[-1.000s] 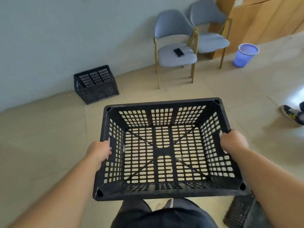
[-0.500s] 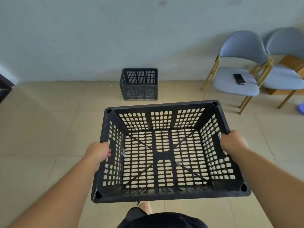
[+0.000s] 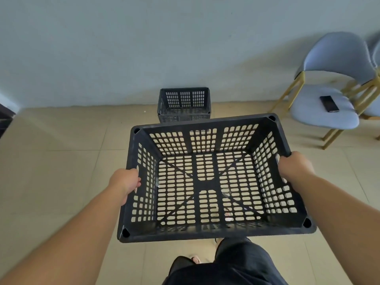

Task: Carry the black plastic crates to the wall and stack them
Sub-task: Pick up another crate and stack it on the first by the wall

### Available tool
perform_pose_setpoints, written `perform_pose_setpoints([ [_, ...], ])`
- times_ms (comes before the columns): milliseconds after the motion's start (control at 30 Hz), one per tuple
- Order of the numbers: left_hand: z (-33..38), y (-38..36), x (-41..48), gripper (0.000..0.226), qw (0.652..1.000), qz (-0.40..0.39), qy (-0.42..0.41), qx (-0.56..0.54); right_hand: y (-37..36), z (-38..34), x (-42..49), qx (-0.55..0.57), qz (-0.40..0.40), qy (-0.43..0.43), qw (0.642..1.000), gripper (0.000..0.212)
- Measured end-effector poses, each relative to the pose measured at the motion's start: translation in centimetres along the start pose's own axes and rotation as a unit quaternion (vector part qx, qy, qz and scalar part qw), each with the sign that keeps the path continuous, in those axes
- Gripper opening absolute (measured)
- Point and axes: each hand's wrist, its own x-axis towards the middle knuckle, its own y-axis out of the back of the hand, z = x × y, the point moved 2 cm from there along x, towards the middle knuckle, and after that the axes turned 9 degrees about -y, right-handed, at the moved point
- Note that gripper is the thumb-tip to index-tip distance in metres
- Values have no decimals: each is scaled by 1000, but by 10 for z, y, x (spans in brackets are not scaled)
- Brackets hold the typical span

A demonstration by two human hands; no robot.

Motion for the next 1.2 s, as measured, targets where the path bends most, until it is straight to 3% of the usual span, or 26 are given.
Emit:
perform_pose_setpoints([
  [300, 100, -25, 116, 33, 999, 37, 31, -19, -20, -139, 122, 15, -62, -25, 998, 31],
  [500, 156, -27, 190, 34, 995, 60, 53, -60, -23, -249, 183, -8, -59, 15, 998, 31],
  [667, 202, -25, 273, 33, 995, 58, 46, -66, -44, -325, 226, -7, -48, -1, 999, 26],
  [1000, 310, -15, 444, 33, 1000, -5, -10, -29, -63, -466, 295, -10, -29, -22, 999, 26],
  [1200, 371, -30, 525, 33, 999, -25, 2, -24, -69, -524, 347, 4, -26, -25, 999, 25],
])
